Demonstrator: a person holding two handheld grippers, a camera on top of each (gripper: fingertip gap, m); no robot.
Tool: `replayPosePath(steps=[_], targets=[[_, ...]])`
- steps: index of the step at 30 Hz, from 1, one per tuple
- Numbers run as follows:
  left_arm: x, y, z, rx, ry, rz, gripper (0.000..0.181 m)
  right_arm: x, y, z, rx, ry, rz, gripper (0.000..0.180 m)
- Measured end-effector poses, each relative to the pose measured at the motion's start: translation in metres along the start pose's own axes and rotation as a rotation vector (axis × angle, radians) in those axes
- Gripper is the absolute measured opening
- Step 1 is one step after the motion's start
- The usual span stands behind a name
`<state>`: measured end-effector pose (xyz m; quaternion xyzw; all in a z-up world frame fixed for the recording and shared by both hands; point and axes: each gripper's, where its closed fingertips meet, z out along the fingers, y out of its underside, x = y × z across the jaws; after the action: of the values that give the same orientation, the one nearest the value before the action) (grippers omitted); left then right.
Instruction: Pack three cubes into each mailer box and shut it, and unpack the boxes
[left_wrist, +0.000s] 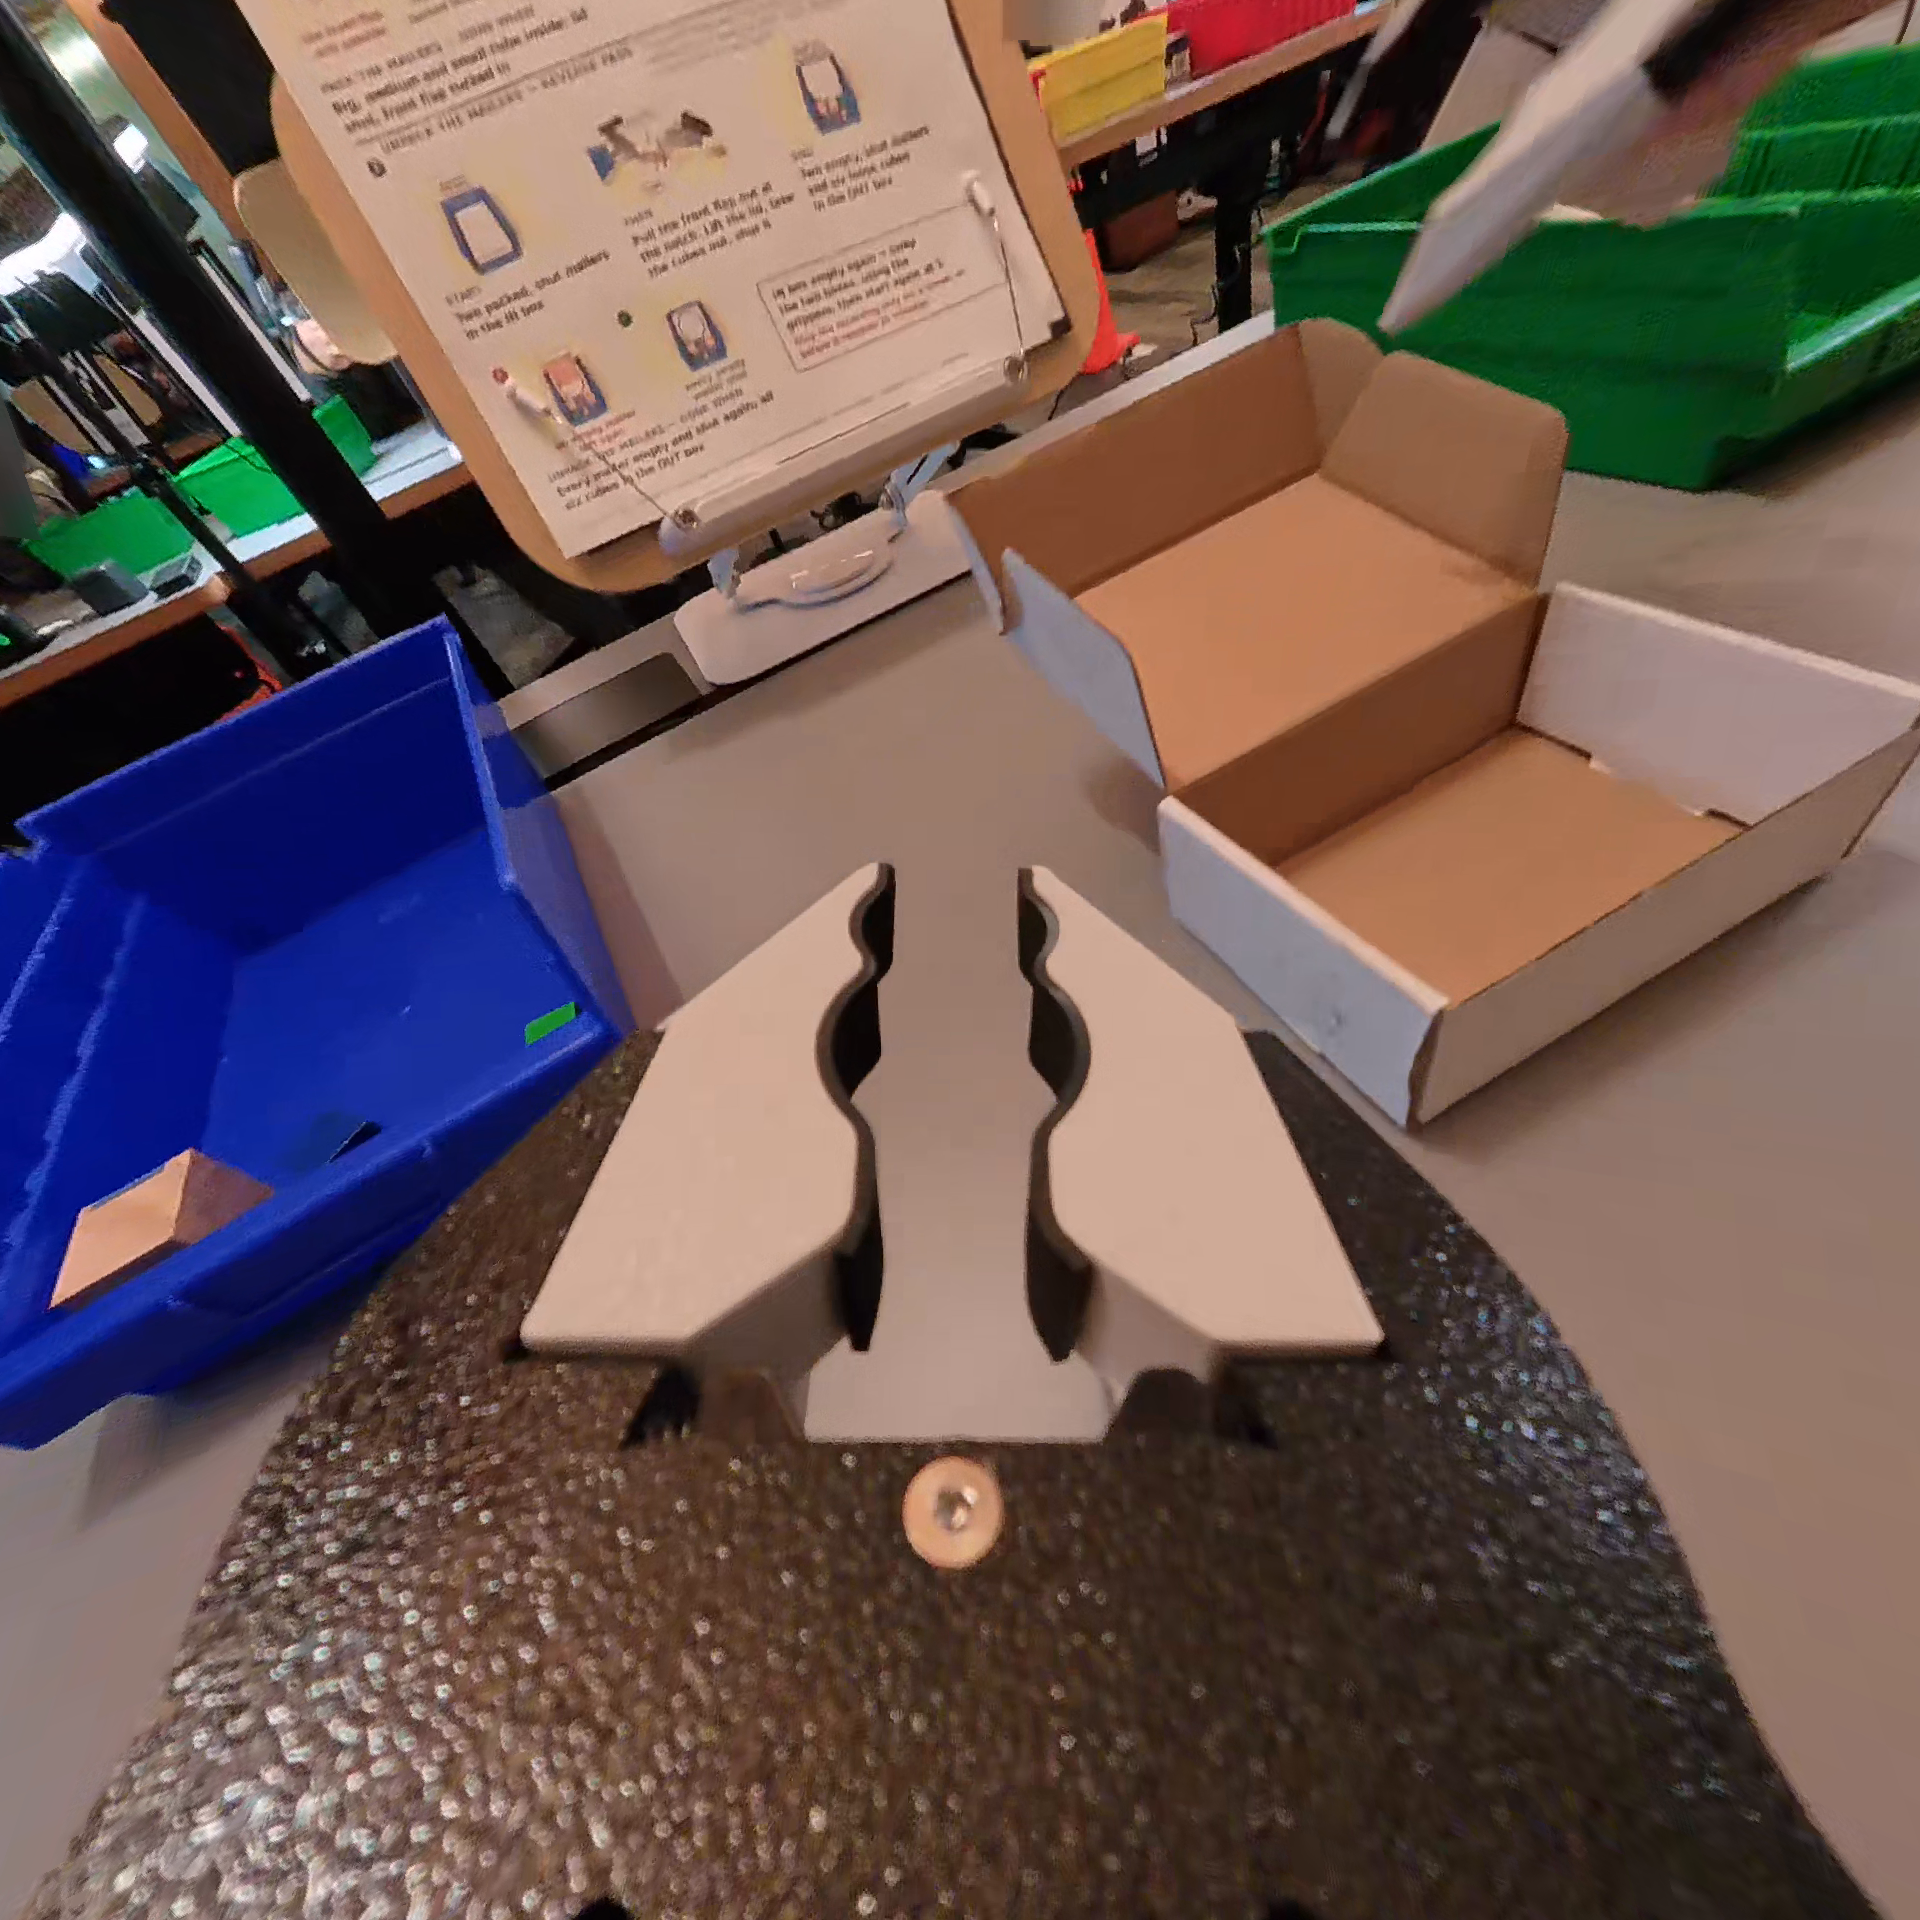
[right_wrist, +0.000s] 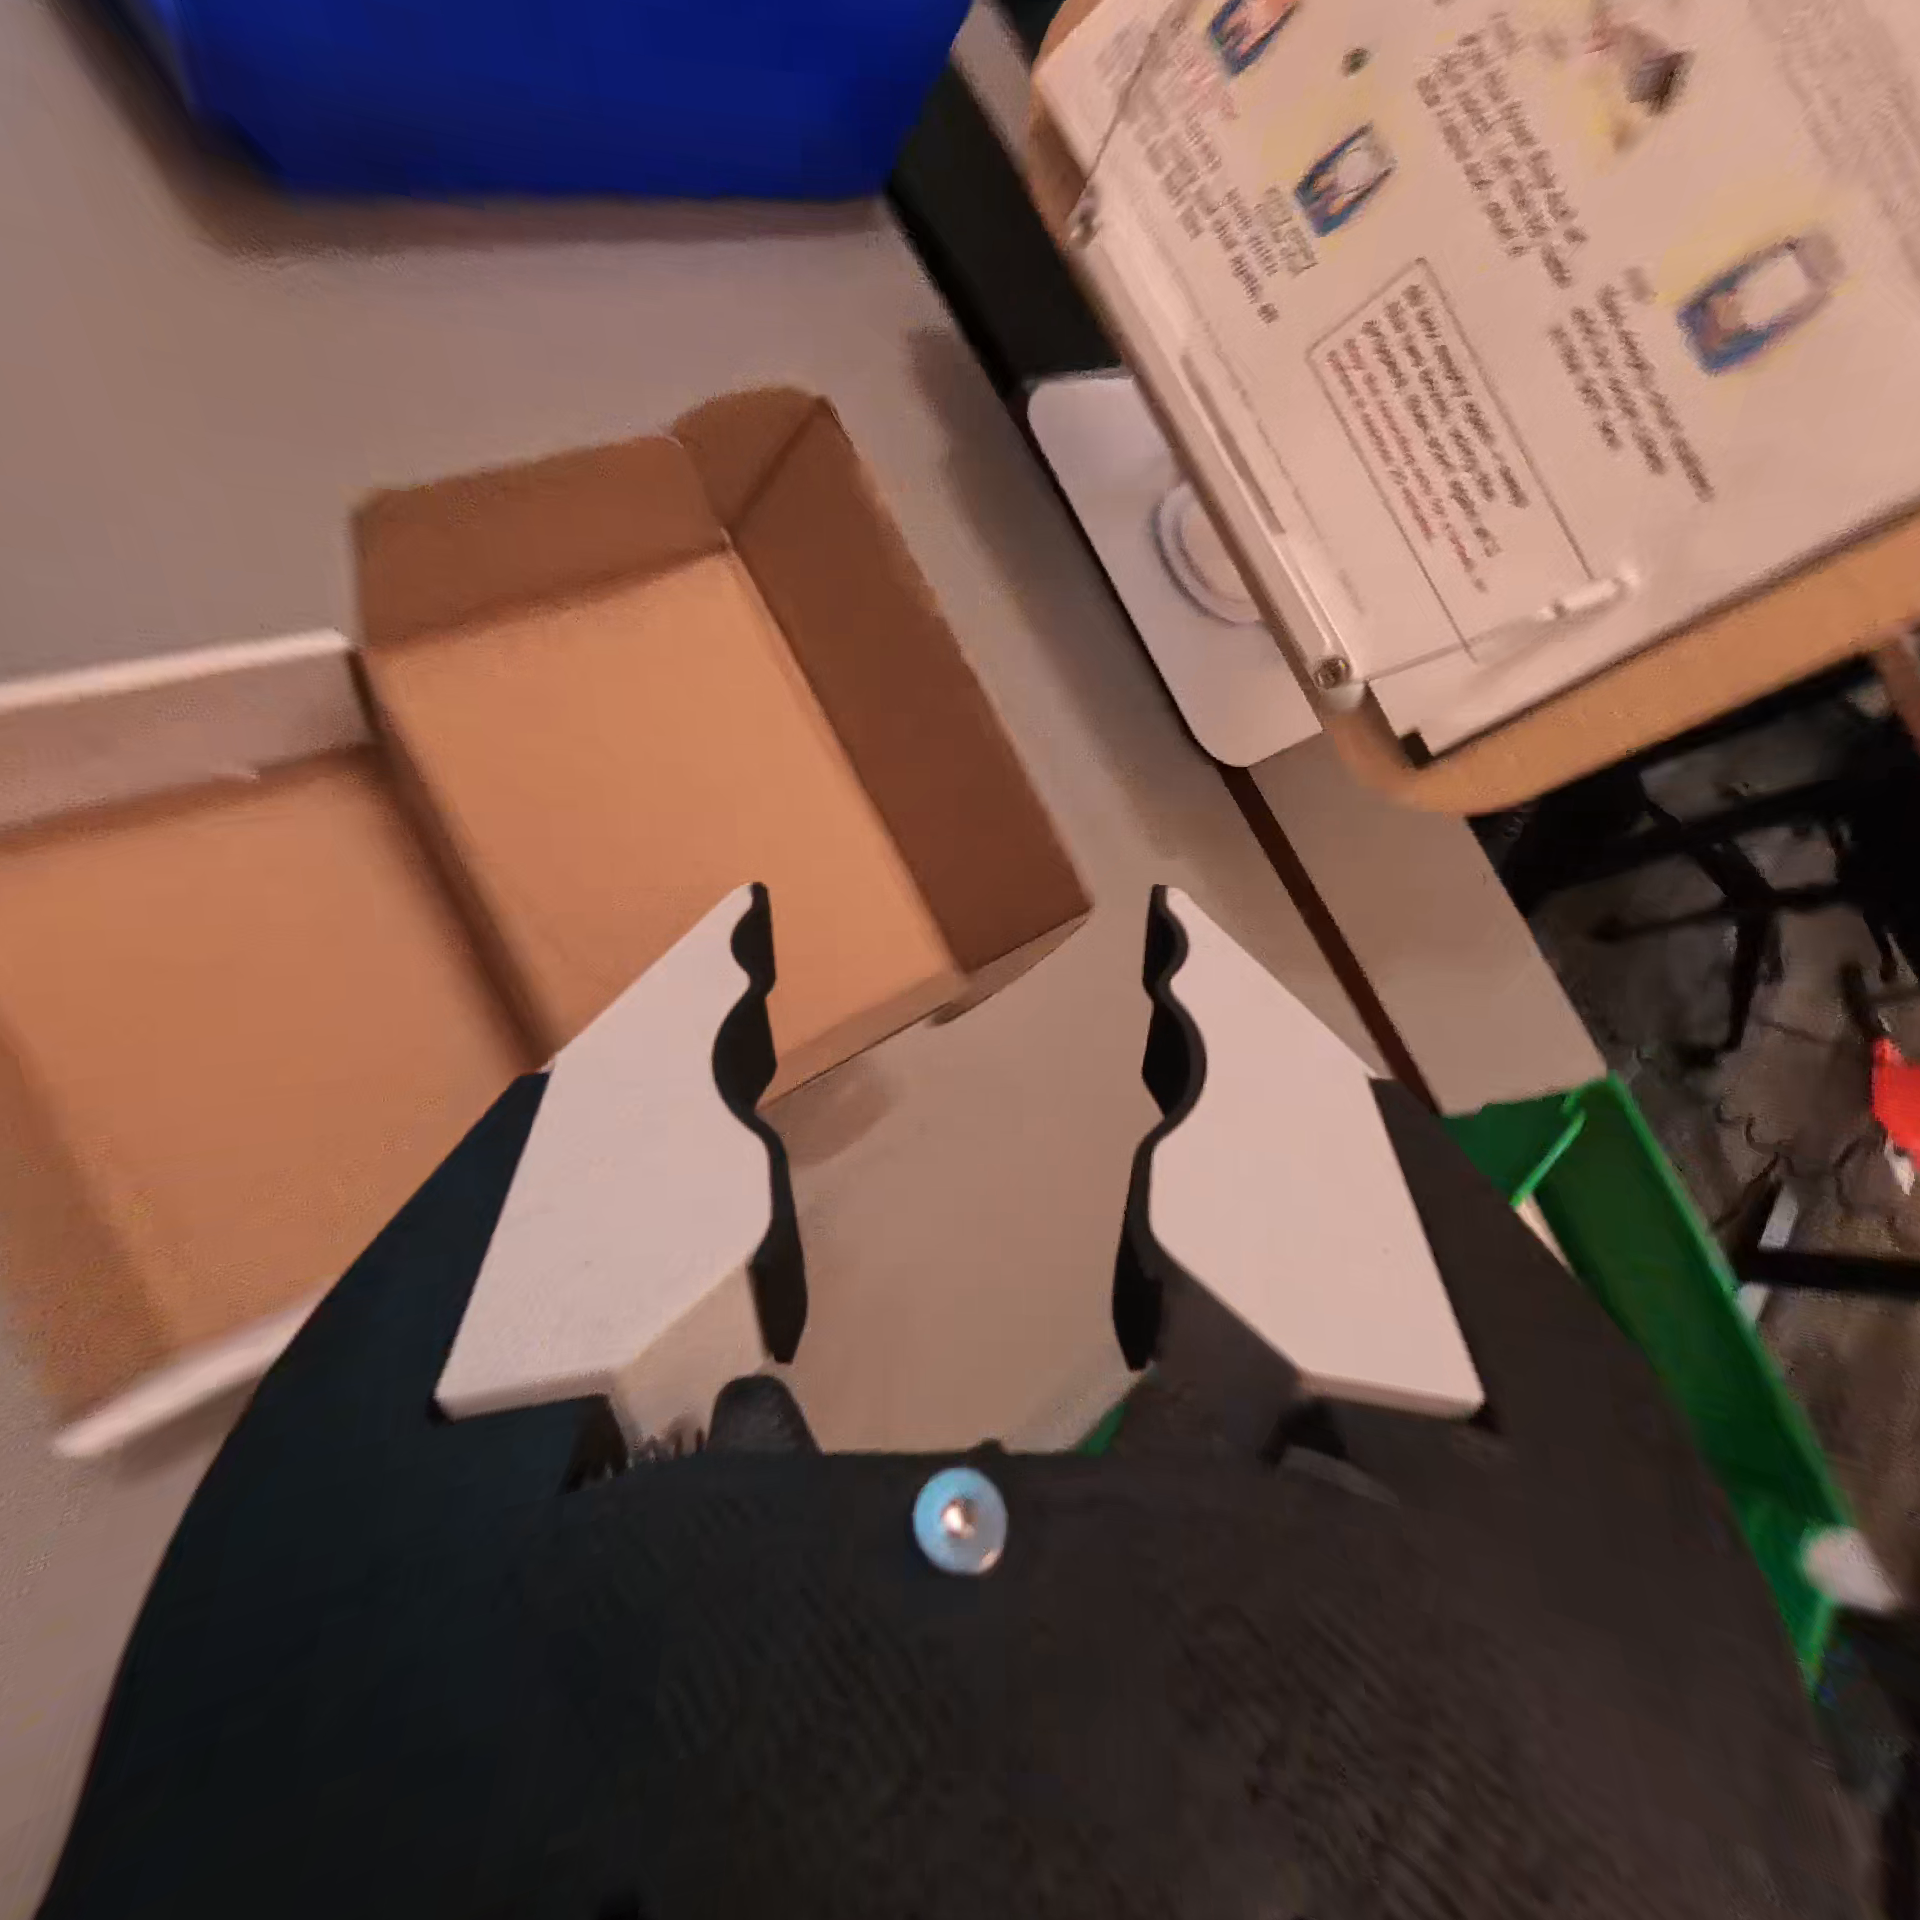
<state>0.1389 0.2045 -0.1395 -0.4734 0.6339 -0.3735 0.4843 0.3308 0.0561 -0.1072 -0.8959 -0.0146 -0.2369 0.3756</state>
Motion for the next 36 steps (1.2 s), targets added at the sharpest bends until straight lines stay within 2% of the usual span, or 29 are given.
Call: replayPosePath(steps=[1, 3, 6, 9, 10, 14, 17, 18, 22, 23, 25, 27, 30, 31, 33, 36], targets=[[-0.001, 0.003, -0.001, -0.013, 0.004, 0.001, 0.021, 0.011, 0.0, 0.015, -0.051, -0.057, -0.035, 0.073], [-0.002, 0.008, -0.002, -0.035, 0.02, 0.007, 0.021, 0.02, 0.001, 0.045, -0.134, -0.201, -0.016, 0.063], [-0.008, 0.014, -0.004, -0.067, 0.021, 0.029, 0.021, 0.005, 0.014, 0.074, -0.247, -0.429, 0.014, 0.05], [-0.021, 0.019, -0.006, -0.102, 0.021, 0.054, 0.021, -0.001, 0.025, 0.08, -0.318, -0.486, -0.075, 0.009], [-0.028, 0.021, -0.007, -0.117, 0.019, 0.066, 0.022, -0.003, 0.02, 0.078, -0.292, -0.481, -0.108, 0.001], [-0.078, 0.022, -0.005, -0.214, -0.011, 0.118, 0.021, 0.003, 0.003, 0.068, -0.18, -0.341, -0.216, 0.001], [-0.142, 0.018, 0.003, -0.355, -0.05, 0.161, 0.021, 0.025, -0.008, 0.065, -0.117, -0.121, -0.26, 0.001], [-0.16, 0.021, 0.008, -0.44, -0.014, 0.169, 0.023, 0.028, -0.011, 0.064, -0.102, -0.086, -0.269, 0.001], [-0.213, 0.051, 0.041, -0.761, 0.177, 0.217, 0.051, 0.026, -0.023, 0.063, -0.013, -0.04, -0.301, 0.001], [-0.223, 0.062, 0.05, -0.815, 0.217, 0.237, 0.049, 0.025, -0.025, 0.064, 0.014, -0.033, -0.293, 0.001], [-0.235, 0.088, 0.062, -0.944, 0.291, 0.263, 0.05, 0.022, -0.03, 0.068, 0.078, -0.035, -0.313, 0.002], [-0.242, 0.112, 0.068, -1.063, 0.341, 0.258, 0.051, 0.023, -0.031, 0.068, 0.071, -0.041, -0.334, 0.002], [-0.226, 0.135, 0.072, -1.143, 0.464, 0.199, 0.049, 0.029, -0.03, 0.064, 0.041, -0.013, -0.34, 0.001], [-0.225, 0.143, 0.073, -1.167, 0.471, 0.21, 0.047, 0.029, -0.029, 0.066, 0.044, -0.016, -0.337, 0.001], [-0.225, 0.159, 0.069, -1.241, 0.482, 0.284, 0.025, 0.029, -0.028, 0.071, 0.05, -0.019, -0.34, 0.001], [-0.23, 0.158, 0.07, -1.257, 0.442, 0.35, 0.025, 0.03, -0.025, 0.076, 0.041, -0.021, -0.328, 0.001]])
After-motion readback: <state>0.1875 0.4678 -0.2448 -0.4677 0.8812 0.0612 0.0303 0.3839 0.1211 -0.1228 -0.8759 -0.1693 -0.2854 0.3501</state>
